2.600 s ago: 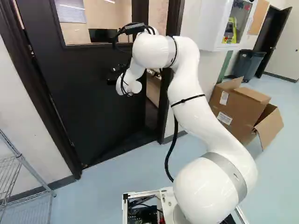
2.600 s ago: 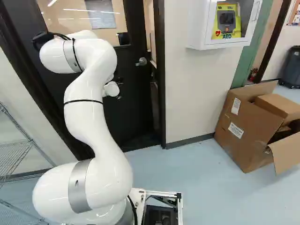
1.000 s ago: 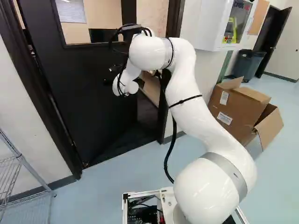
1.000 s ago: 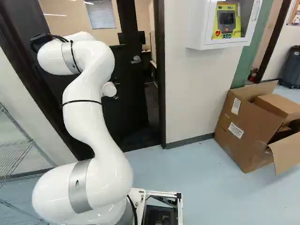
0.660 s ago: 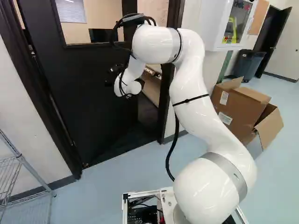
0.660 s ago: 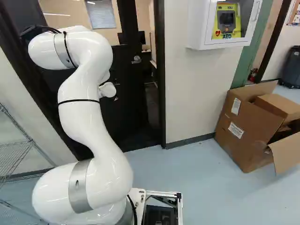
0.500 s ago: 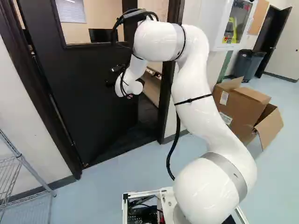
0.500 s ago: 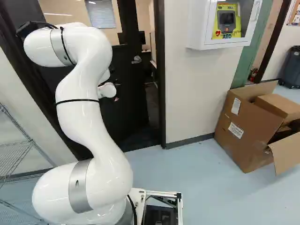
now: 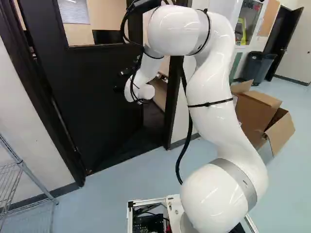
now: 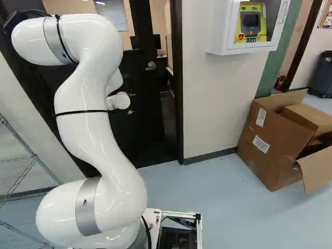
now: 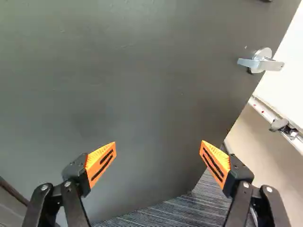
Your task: Open the door and move inside
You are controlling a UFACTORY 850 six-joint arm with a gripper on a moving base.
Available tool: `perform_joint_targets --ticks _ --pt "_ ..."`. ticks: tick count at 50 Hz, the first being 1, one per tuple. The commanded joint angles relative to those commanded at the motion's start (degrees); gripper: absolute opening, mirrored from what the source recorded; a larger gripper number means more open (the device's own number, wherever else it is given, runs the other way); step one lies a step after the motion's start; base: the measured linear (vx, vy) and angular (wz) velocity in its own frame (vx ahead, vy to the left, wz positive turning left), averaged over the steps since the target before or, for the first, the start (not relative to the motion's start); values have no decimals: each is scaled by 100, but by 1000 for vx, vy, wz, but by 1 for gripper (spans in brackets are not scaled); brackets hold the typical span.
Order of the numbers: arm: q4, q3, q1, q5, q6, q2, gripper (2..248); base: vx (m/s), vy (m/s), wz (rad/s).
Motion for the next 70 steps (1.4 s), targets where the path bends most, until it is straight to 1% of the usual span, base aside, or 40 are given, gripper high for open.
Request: perform_joint_targets --ticks 17,70 --pt "48 584 -132 0 0 446 247 0 0 0" --pt "685 2288 -575 0 0 1832 247 0 0 0"
